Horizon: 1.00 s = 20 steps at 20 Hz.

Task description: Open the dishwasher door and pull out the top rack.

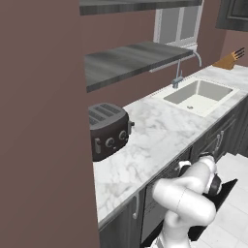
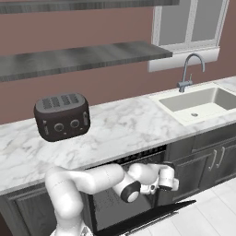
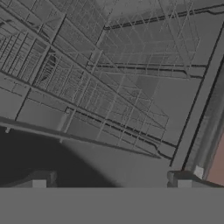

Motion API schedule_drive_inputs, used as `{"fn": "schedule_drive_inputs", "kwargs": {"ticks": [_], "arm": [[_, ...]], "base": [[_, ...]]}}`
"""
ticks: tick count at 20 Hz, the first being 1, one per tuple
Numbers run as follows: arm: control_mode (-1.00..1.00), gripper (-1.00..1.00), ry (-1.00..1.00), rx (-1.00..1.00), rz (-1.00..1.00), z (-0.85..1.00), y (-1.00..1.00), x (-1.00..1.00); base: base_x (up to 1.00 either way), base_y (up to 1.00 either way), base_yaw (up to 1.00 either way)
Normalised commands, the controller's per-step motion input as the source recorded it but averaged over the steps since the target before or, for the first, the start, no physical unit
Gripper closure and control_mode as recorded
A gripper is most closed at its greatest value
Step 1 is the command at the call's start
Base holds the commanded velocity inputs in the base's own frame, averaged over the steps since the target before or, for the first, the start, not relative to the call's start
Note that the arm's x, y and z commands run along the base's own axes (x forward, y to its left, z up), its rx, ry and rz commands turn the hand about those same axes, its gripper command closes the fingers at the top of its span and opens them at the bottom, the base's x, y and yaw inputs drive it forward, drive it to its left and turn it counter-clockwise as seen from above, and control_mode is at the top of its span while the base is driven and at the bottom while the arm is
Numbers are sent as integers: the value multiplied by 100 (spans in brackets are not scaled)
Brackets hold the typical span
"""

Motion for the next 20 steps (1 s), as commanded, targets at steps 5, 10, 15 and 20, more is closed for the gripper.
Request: {"fn": "schedule_drive_inputs", "kwargs": {"ticks": [5, 10, 15, 20], "arm": [[-100, -100, -13, 7, -9, 9, 37, 19], [-100, -100, -3, 3, -11, -5, 49, 34], [-100, -100, 0, 1, -12, -23, 35, 67], [-100, -100, 2, 0, -13, -42, 30, 96]], "base": [[0, 0, 0], [0, 0, 0], [0, 0, 0], [0, 0, 0]]}}
